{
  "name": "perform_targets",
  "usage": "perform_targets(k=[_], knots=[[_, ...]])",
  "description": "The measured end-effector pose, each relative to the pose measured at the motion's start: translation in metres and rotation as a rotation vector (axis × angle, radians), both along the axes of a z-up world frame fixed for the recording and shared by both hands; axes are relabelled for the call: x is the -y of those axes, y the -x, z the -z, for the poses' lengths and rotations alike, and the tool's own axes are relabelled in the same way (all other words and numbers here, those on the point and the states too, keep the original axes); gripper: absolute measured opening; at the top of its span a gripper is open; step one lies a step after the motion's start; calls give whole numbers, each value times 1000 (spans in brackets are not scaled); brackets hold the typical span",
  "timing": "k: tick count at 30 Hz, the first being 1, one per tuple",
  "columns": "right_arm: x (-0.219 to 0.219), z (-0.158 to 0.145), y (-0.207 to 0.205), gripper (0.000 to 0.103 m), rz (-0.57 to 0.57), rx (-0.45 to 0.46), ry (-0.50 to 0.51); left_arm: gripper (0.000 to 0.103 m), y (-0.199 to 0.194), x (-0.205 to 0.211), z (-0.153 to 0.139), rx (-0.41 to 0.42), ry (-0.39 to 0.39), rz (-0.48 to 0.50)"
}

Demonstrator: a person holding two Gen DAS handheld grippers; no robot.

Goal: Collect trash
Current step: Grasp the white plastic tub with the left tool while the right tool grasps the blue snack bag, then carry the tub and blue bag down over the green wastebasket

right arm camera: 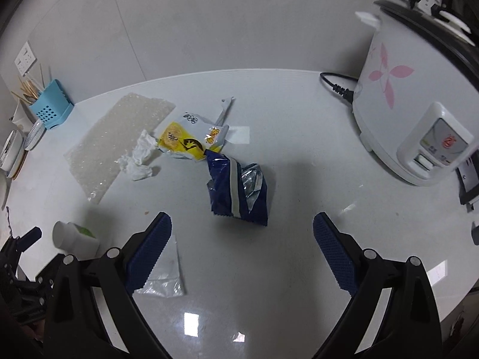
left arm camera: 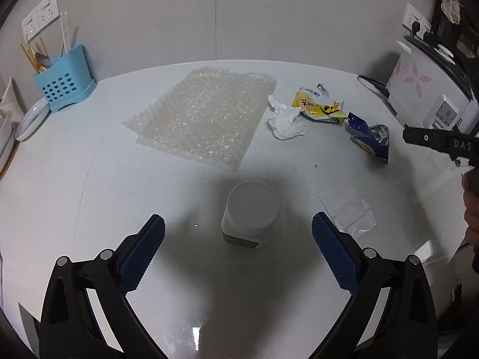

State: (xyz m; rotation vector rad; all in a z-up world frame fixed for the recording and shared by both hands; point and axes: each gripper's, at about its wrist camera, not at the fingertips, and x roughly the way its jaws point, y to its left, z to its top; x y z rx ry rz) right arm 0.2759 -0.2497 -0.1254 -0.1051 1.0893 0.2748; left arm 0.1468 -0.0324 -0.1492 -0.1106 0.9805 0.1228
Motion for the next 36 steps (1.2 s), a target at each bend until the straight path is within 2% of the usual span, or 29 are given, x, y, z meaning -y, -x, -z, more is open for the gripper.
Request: perform_targets(k=[5,7,9,12,17,18,19,22,23,25,26,29,30,36], knots=[[-2,23,-30,92,20,-76,-6,93,-12,3,15,-15,2,6],[-4,31,-43,92,27,-116,-18,85,-16,3,21,-40,3,1],[-6,40,-53,92,34,-164,-31,82,-18,2,24,-45,21,-2],[-6,53,-66,91,60,-233,-58,71,-21,2,28,-57,11,-4],[-9,67,-78,81,78,-290,-50,56,-26,0,29,-60,11,-10],[-11,70,-79,78,75,-298,-47,47,-27,1,29,-63,14,-3],[-12,72,-80,74,77,-308,-42,43,-27,1,28,-66,13,3],[-16,73,-81,65,85,-302,-15,43,-28,1,25,-59,17,4],[-16,73,-81,56,83,-298,-1,43,-27,1,23,-55,14,1],[-18,72,-80,49,73,-300,19,43,-27,0,20,-50,17,-3],[-18,71,-80,41,70,-302,10,42,-27,0,18,-48,20,-4],[-19,68,-78,30,65,-299,6,42,-26,2,12,-38,16,-7],[-18,67,-77,22,61,-296,7,42,-25,3,10,-35,16,-11],[-8,57,-63,20,51,-261,-15,42,-17,6,-2,-23,13,-52]])
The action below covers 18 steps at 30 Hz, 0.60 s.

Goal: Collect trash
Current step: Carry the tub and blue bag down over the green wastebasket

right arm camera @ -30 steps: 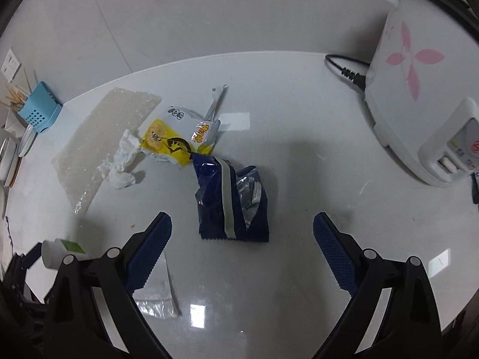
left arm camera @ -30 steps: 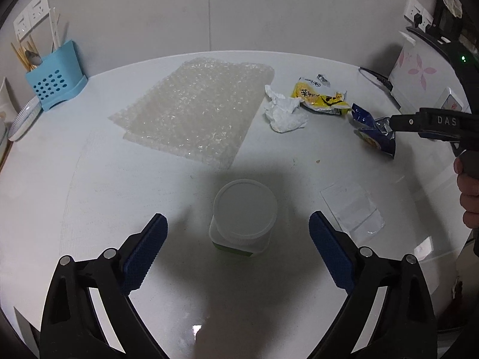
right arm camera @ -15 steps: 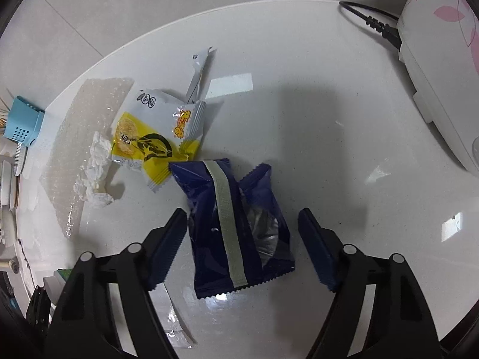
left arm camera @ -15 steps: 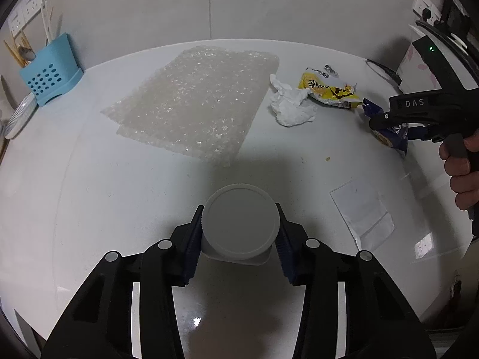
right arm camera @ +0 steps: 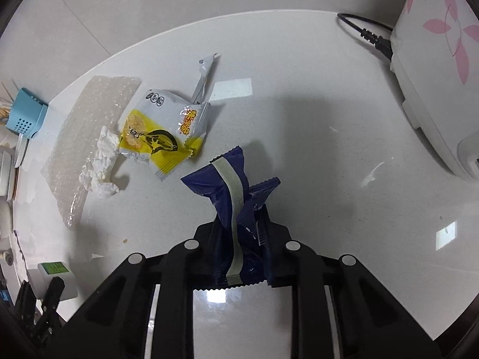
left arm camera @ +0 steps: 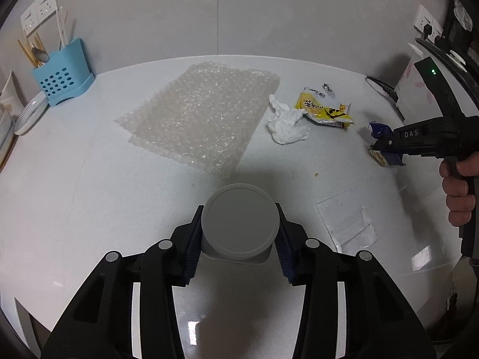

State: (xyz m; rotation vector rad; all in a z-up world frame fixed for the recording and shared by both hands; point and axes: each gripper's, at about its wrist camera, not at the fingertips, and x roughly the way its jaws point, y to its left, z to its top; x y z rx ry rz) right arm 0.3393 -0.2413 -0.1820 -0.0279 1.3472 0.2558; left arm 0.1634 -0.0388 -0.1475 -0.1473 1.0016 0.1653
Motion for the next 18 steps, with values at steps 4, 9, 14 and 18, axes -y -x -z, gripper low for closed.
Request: perform_targets(k=[4,9,14,18], knots=[[8,-14,14,19,-30,38,-21,42,9,6,-9,7,-8,-33],[9,-31,26,19,-83,91,-38,42,23,16,-18,17,-8,-84],[17,-55,53,19,-122,148,-35,42,37,26,-30,38,-8,-107],[22,-69,75,19,-134,185,-35,42,43,36,-41,62,-10,-76]])
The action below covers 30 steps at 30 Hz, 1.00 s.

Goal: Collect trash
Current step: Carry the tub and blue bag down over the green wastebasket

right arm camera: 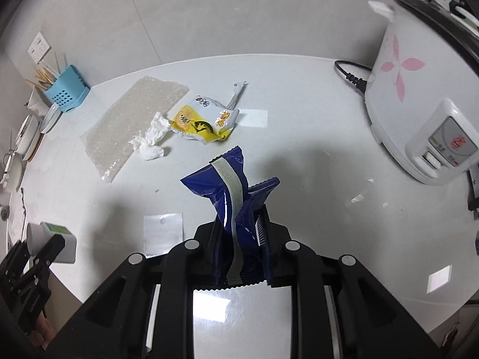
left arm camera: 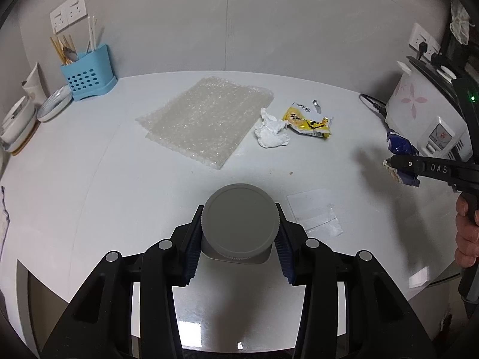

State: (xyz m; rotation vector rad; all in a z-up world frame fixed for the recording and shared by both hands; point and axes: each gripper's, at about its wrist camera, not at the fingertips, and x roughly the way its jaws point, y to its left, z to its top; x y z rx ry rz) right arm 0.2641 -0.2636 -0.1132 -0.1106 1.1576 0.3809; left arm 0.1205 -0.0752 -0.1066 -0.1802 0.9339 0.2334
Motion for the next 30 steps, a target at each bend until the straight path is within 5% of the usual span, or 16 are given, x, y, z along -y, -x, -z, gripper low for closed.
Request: perform_targets(k=[16,30], knots=[[-13,-27,139,19,109,109,-1,42,72,-9,-13,41,18,166],[-53,-23,260,19,28,181,-4,42,163,-25,3,32,62,227]])
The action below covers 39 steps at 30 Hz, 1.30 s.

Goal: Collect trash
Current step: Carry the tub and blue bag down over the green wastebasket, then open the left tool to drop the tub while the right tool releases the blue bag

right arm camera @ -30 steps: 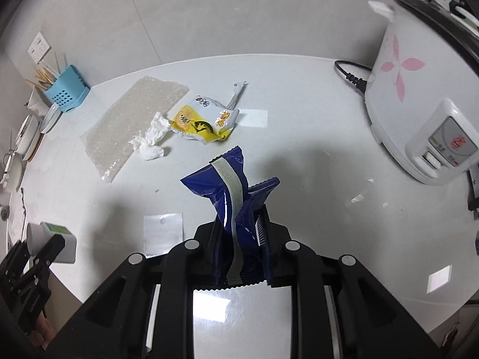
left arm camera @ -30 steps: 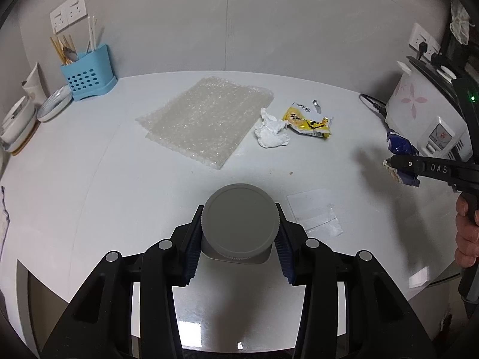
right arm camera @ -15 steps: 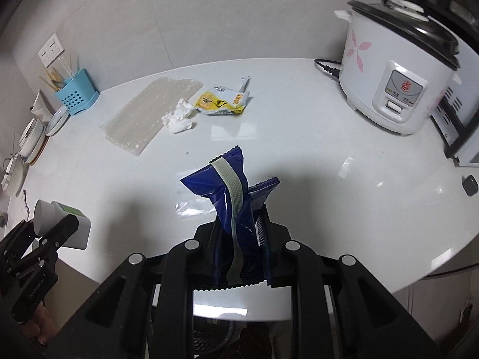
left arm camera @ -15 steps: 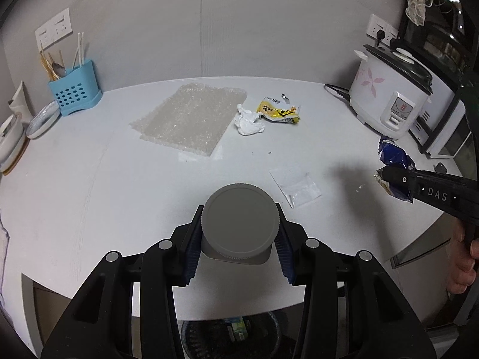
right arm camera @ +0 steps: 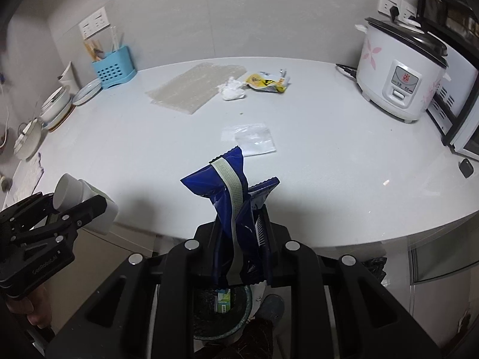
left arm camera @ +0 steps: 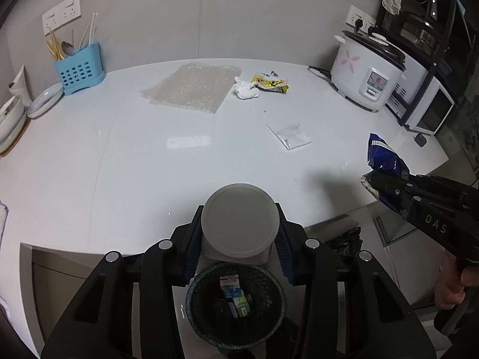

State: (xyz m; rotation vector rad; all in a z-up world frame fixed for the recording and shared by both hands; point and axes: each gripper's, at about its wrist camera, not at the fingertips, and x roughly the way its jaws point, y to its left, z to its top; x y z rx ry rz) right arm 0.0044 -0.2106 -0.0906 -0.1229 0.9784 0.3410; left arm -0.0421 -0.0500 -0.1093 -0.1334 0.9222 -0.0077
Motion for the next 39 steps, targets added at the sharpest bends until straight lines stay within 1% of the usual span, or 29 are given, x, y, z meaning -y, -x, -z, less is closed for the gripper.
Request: perform_targets(k=[4,6,11,15,17,19,21,25,26,31,35,39], knots=[[-12,8,23,19,-28,-2,1,42,15,-4,12,-22,0,5],[-17,16,34,19,-43,-13,25,42,22,-6,18,-30,2,6],[-25,41,59,19,-70,-49,43,42,37,-8,39,-59,0,14],[-25,61,73,19,-85,-82,-1,42,45,-9,63,-84,-2,17],[-25,74,80,19,-87,-92,4,42,49,-10,75,-90,1,13],[-25,87,85,19,-93,-105,8,42,52,-11,92,-103,12,6],[-25,107,89,19,-100,-130,9,42,55,-10,111,-130,19,-3],[-23,158,93,19,-96,-195,30,42,61,-9,154,-189,36,-13],[-23,167,94,19,-98,-202,35,42,63,-8,168,-208,37,-13],[-23,220,98,19,-97,-249,43,42,67,-10,221,-266,51,-27],[-25,256,99,19,-100,-274,60,42,67,-11,262,-296,52,-16],[-20,288,101,19,-87,-326,68,42,62,-10,296,-322,62,-13]])
